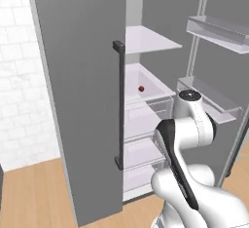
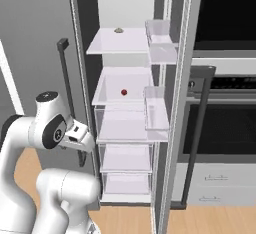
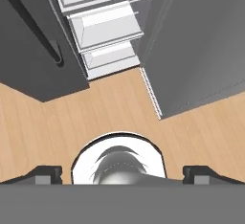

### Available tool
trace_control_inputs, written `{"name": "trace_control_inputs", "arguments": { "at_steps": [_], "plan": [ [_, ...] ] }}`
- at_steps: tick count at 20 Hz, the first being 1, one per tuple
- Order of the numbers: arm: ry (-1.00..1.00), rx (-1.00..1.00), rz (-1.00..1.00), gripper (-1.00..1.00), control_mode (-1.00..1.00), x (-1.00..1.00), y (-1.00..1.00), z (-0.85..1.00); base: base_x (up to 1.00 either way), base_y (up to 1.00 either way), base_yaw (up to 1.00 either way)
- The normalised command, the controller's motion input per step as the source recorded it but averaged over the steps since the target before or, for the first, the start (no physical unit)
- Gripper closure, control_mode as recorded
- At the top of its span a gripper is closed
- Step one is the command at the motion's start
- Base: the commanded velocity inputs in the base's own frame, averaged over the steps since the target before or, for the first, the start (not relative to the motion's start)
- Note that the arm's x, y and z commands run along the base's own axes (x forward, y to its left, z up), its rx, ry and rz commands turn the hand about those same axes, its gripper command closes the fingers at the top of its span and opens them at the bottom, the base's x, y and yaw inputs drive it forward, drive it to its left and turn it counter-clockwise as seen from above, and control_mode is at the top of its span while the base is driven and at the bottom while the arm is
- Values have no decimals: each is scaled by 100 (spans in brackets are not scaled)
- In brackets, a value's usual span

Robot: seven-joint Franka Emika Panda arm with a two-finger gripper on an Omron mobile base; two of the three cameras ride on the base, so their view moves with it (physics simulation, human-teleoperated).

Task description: Take the strawberry from the fridge and place it on top of the pancake, located on the dining counter.

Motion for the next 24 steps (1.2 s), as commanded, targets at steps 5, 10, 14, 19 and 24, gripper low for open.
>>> {"name": "trace_control_inputs", "arguments": {
  "at_steps": [5, 10, 14, 19, 24],
  "plan": [
    [0, 0, 0, -100, 100, 0, 0, 0, -2, 0, -23],
    [0, 0, 0, -100, 100, 0, 0, 0, 6, -2, 1],
    [0, 0, 0, -100, 100, 0, 0, 0, 12, -40, 12],
    [0, 0, 0, -100, 100, 0, 0, 0, 4, -41, 6],
    [0, 0, 0, -100, 100, 0, 0, 0, 0, -3, 0]
  ]
}}
